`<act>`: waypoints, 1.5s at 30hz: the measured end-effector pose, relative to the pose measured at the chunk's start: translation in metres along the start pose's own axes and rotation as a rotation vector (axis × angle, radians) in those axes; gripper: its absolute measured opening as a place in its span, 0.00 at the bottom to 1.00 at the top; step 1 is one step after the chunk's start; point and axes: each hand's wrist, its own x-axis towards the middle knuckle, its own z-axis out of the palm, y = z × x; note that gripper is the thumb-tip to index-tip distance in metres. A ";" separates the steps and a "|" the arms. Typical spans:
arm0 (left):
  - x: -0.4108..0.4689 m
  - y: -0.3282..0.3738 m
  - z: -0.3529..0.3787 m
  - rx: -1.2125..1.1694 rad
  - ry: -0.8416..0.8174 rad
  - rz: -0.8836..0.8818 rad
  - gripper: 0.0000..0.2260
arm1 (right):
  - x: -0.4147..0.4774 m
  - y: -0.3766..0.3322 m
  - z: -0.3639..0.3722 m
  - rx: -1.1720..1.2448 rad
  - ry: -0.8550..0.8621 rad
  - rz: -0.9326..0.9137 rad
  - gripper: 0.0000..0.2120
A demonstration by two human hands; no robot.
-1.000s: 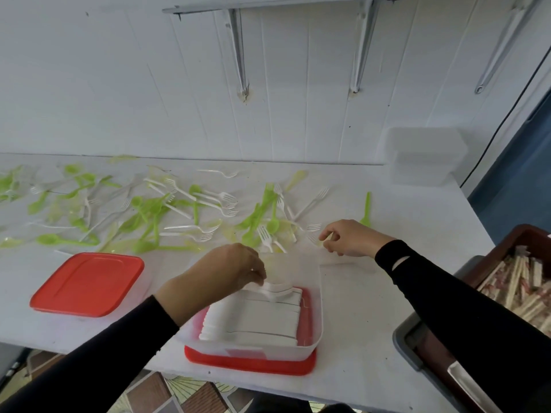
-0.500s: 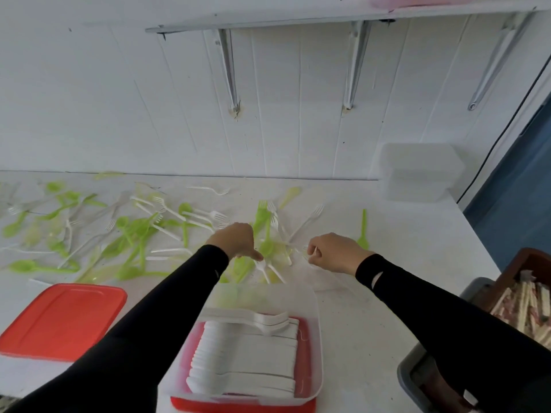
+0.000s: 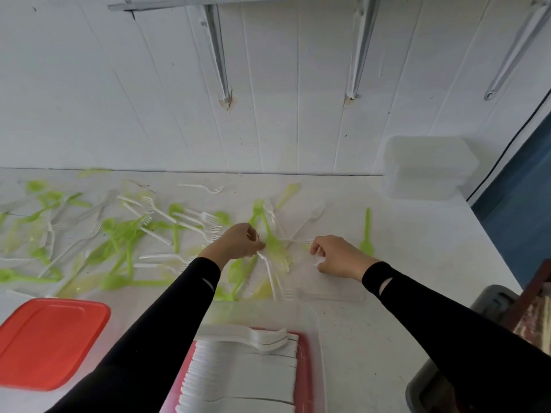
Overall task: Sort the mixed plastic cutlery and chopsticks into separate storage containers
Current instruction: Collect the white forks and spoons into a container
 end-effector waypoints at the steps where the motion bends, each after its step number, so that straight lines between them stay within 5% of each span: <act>1: -0.001 0.002 0.001 -0.082 0.006 -0.006 0.08 | 0.001 0.002 -0.002 0.018 0.011 0.010 0.17; 7: 0.001 0.016 -0.002 -0.658 0.195 0.016 0.05 | 0.000 0.001 -0.015 0.113 0.098 -0.007 0.07; 11: 0.003 0.016 -0.006 -0.747 0.232 0.119 0.06 | -0.010 -0.017 -0.015 0.209 -0.036 -0.082 0.09; 18: -0.002 0.026 -0.012 -0.869 0.407 0.239 0.09 | -0.017 -0.031 0.015 0.022 -0.220 -0.148 0.19; 24: 0.007 0.035 -0.002 -0.178 0.442 0.479 0.02 | -0.015 -0.034 0.010 -0.050 -0.199 -0.139 0.12; 32: 0.031 0.062 0.038 0.512 -0.063 0.487 0.06 | -0.012 -0.008 -0.033 0.177 0.087 0.111 0.09; 37: 0.040 0.066 0.056 0.534 -0.063 0.424 0.16 | -0.014 0.001 -0.042 0.641 0.233 0.220 0.10; 41: 0.041 0.054 0.054 0.360 -0.073 0.503 0.12 | -0.008 0.000 -0.044 0.713 0.237 0.227 0.10; 45: 0.041 0.057 0.036 0.228 0.131 0.576 0.09 | -0.007 0.003 -0.049 0.682 0.322 0.232 0.03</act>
